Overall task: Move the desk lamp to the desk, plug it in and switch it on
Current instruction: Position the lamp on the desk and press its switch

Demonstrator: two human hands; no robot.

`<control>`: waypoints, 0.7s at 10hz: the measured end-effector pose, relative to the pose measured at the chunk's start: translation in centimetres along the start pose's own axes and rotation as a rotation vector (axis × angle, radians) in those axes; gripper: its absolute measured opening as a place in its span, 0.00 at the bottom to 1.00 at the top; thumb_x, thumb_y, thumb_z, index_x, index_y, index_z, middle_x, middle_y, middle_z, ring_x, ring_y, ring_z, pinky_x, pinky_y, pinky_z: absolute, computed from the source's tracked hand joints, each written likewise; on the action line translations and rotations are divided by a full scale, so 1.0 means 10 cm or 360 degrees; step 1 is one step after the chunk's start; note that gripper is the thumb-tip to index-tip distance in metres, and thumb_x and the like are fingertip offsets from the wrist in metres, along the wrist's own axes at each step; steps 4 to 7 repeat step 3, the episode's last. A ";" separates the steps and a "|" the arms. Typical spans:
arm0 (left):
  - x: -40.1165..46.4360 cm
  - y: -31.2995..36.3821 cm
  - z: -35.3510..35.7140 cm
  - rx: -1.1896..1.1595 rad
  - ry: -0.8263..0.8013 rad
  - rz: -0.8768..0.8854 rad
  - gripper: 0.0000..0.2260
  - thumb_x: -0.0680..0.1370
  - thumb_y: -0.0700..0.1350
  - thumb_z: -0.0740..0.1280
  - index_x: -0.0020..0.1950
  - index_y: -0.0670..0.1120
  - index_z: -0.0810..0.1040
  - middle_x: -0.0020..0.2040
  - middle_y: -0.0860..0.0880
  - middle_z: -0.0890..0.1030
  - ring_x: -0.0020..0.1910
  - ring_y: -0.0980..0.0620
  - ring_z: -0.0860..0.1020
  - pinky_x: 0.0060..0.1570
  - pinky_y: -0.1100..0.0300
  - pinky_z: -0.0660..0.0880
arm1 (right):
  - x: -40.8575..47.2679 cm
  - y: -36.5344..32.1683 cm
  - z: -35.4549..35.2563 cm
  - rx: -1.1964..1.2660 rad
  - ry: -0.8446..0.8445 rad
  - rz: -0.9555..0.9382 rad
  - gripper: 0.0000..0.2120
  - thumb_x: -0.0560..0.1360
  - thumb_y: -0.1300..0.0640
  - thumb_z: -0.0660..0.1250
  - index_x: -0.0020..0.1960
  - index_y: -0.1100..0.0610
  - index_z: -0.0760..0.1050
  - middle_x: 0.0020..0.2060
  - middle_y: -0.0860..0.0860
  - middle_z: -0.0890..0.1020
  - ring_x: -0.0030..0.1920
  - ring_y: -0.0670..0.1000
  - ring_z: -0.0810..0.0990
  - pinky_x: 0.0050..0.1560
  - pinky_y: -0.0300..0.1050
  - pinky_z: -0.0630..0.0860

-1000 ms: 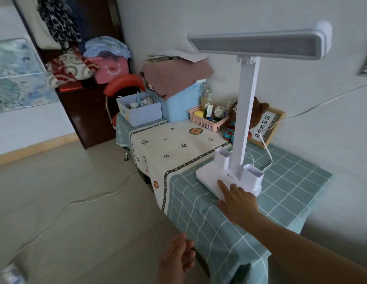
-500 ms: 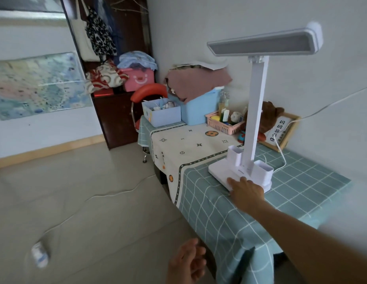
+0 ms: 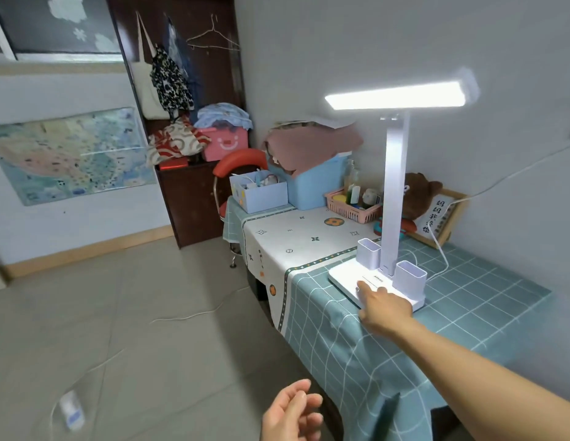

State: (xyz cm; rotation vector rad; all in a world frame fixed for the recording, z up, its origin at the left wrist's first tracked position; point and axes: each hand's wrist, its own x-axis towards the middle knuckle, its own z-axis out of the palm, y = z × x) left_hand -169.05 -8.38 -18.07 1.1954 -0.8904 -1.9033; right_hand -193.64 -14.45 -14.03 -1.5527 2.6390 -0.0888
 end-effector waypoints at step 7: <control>0.03 -0.02 0.10 0.0075 -0.0064 0.0004 0.09 0.81 0.38 0.60 0.51 0.43 0.81 0.33 0.49 0.85 0.26 0.53 0.77 0.31 0.61 0.71 | -0.12 0.03 -0.04 -0.0001 0.0076 -0.0046 0.27 0.78 0.50 0.56 0.76 0.47 0.56 0.63 0.57 0.76 0.60 0.60 0.78 0.53 0.51 0.75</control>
